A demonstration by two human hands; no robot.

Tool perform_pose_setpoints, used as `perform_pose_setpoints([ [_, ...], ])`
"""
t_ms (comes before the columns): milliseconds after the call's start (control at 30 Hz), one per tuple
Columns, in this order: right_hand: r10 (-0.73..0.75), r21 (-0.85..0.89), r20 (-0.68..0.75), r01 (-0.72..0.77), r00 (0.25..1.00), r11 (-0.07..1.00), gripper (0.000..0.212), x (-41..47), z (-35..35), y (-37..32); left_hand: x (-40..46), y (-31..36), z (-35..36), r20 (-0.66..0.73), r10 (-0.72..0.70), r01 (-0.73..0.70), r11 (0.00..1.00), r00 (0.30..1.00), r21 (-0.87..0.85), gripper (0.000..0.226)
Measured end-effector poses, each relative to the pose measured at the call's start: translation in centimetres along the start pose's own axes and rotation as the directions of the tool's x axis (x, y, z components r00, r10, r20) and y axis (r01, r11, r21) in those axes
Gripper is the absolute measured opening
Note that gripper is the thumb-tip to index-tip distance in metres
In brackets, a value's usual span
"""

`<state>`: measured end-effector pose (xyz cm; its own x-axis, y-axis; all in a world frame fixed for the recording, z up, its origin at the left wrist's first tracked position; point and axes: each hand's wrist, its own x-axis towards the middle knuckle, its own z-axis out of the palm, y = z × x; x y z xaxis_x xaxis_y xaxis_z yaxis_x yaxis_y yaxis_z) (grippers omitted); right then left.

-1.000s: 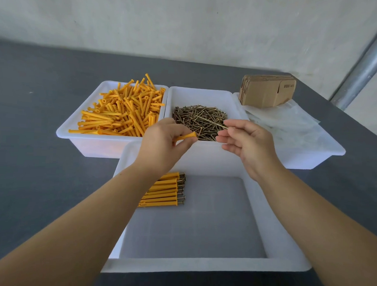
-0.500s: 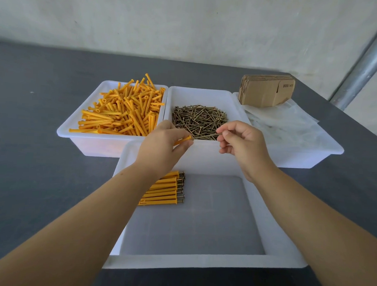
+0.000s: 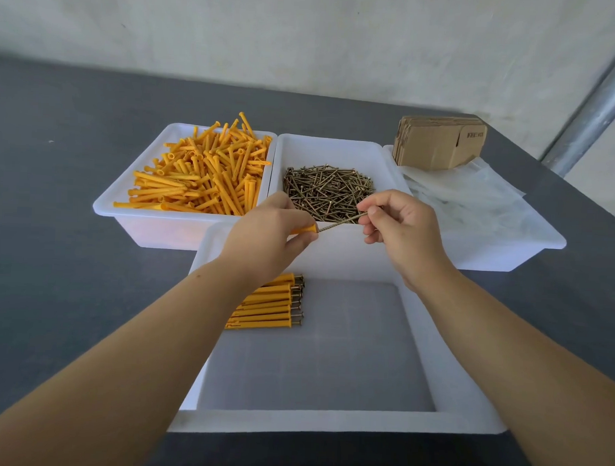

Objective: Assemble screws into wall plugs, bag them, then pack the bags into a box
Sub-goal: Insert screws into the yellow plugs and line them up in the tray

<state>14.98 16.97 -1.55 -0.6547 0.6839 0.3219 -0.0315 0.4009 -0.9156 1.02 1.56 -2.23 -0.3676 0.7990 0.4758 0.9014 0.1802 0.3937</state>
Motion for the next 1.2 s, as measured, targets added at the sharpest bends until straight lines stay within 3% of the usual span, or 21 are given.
perform_pose_setpoints([
  [200,-0.027,-0.004,-0.016,0.027,1.000,1.000,0.034,-0.1,0.0,-0.1,0.0,0.2,0.0,0.025,0.019,-0.020,1.000,0.999,0.021,0.020],
  [433,-0.163,-0.029,-0.027,0.163,0.986,0.986,0.029,-0.6,0.2,-0.4,0.1,0.0,0.1,-0.001,-0.030,0.030,0.999,1.000,-0.011,0.021],
  [633,-0.171,-0.130,0.079,0.181,0.982,0.975,0.024,-1.2,0.9,-0.7,0.1,0.7,0.1,0.006,-0.006,0.007,0.995,1.000,-0.099,0.021],
  [800,-0.114,-0.185,0.268,0.167,0.957,0.968,0.040,-1.9,2.5,-0.7,-0.1,1.8,0.3,0.040,0.056,-0.046,0.976,0.998,-0.214,0.030],
  [933,-0.314,-0.383,0.291,0.411,0.904,0.827,0.034,-2.0,2.4,-0.6,-0.1,1.9,0.1,0.000,0.027,-0.026,0.956,1.000,-0.291,0.029],
  [1000,-0.341,-0.446,0.312,0.454,0.887,0.771,0.026,-1.9,2.1,-0.8,-0.2,1.8,-0.2,-0.020,-0.041,0.029,0.915,0.999,-0.402,0.022],
  [1067,-0.321,-0.510,0.354,0.469,0.878,0.721,0.021,-2.0,2.0,-0.9,-0.1,1.6,-0.6,-0.068,-0.126,0.076,0.867,0.990,-0.492,0.015],
  [1200,-0.127,-0.643,0.539,0.504,0.833,0.577,0.020,-2.7,2.6,-1.1,0.2,0.1,-1.0,-0.319,-0.306,0.143,0.884,0.897,-0.446,0.011],
])
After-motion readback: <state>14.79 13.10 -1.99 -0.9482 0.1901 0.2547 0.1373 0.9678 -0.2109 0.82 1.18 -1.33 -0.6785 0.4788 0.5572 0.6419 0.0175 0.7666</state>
